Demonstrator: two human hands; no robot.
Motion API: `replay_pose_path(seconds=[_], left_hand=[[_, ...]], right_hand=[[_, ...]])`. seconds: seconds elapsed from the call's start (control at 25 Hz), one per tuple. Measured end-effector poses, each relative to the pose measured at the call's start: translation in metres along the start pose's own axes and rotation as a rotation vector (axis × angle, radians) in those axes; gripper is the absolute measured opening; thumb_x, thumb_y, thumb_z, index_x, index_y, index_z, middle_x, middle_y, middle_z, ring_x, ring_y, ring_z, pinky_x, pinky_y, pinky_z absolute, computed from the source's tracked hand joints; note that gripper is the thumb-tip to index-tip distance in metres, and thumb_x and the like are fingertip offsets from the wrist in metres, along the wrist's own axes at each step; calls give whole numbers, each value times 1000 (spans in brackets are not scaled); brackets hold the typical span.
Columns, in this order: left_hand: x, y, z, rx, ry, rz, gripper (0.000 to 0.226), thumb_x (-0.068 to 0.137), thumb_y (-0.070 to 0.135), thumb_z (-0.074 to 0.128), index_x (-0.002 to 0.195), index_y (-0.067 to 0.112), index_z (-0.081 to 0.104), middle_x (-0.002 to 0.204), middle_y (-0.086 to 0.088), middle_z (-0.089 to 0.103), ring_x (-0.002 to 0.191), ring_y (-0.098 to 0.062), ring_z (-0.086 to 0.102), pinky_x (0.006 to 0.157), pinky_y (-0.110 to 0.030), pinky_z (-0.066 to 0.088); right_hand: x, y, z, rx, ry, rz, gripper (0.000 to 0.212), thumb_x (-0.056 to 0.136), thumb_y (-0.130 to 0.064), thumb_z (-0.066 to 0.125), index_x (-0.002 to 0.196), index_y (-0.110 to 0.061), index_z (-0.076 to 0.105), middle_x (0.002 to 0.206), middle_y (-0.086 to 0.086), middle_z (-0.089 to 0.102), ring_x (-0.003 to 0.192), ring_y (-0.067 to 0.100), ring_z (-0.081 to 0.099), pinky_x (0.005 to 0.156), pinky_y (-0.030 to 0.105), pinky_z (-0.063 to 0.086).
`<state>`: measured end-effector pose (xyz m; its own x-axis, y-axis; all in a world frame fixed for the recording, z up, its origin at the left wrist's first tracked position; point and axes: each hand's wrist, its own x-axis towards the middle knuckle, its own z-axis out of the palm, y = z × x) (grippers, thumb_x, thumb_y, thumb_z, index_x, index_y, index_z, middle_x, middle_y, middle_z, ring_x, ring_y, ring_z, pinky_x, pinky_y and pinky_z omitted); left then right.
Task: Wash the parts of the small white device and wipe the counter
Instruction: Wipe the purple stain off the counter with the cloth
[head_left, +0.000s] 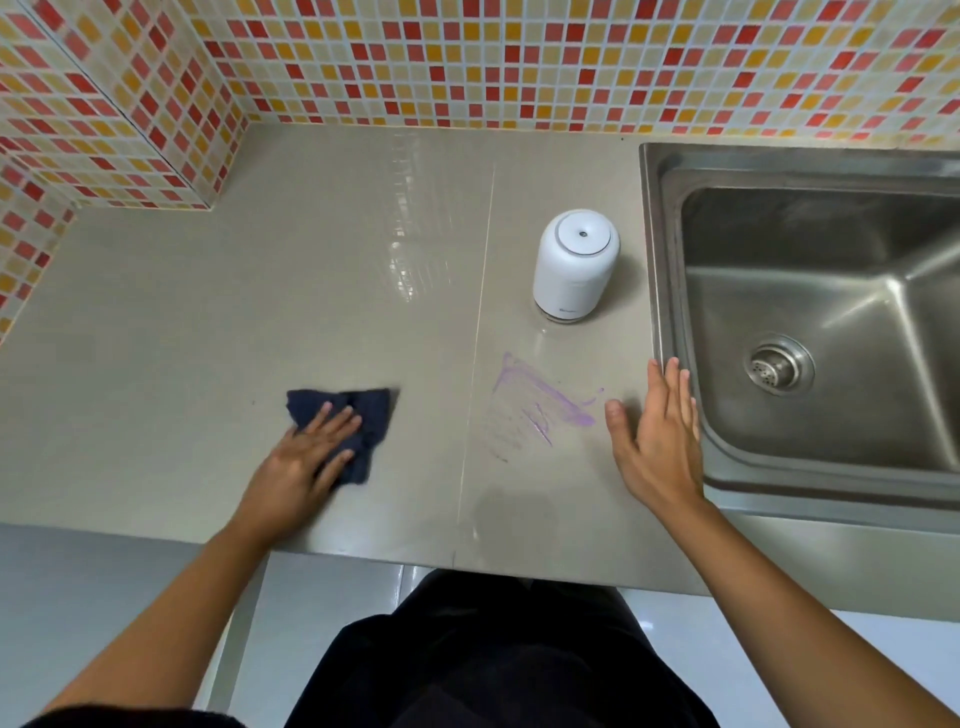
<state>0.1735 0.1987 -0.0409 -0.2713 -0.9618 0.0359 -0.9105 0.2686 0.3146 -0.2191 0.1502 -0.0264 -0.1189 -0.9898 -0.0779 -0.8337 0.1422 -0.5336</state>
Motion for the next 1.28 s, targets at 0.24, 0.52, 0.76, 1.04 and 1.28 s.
replay_pose_path(seconds=[0.24,0.52,0.76,1.04,1.28], left_hand=[[130,16,15,-62,78,-344,43,98,28,42,134,7,49,144,-14,43,138,-34,31,109,-50,29],[-52,24,3,-79,-37,-206,57,100,45,23,128,7,54,136,-5,50,142,-5,18,113,-25,18],[53,-55,-23,-9,199,-768,40,100,23,40,139,13,45,149,-11,37,142,-33,22,109,-54,27],[217,93,41,-110,-37,-158,44,99,35,38,139,20,43,150,-2,37,144,-25,20,113,-45,19],[187,32,16,-186,-95,73,60,95,55,27,133,16,52,143,-2,46,138,-13,28,110,-37,26]], right_hand=[[71,-36,-16,299,-59,-24,93,78,-41,71,147,-8,18,153,9,25,140,21,23,111,25,19],[122,-58,-5,557,-98,-40,103,51,-29,91,134,-20,31,130,-9,49,113,2,47,90,10,38],[129,-67,-1,566,19,-2,88,56,-23,89,129,-20,39,113,-12,53,101,6,51,73,5,38],[156,-69,-44,650,176,-60,88,58,-20,89,132,-13,41,123,-5,55,107,1,52,86,3,41],[164,-51,-61,611,166,-71,98,50,-37,86,134,-18,39,120,-10,55,106,-1,52,84,2,41]])
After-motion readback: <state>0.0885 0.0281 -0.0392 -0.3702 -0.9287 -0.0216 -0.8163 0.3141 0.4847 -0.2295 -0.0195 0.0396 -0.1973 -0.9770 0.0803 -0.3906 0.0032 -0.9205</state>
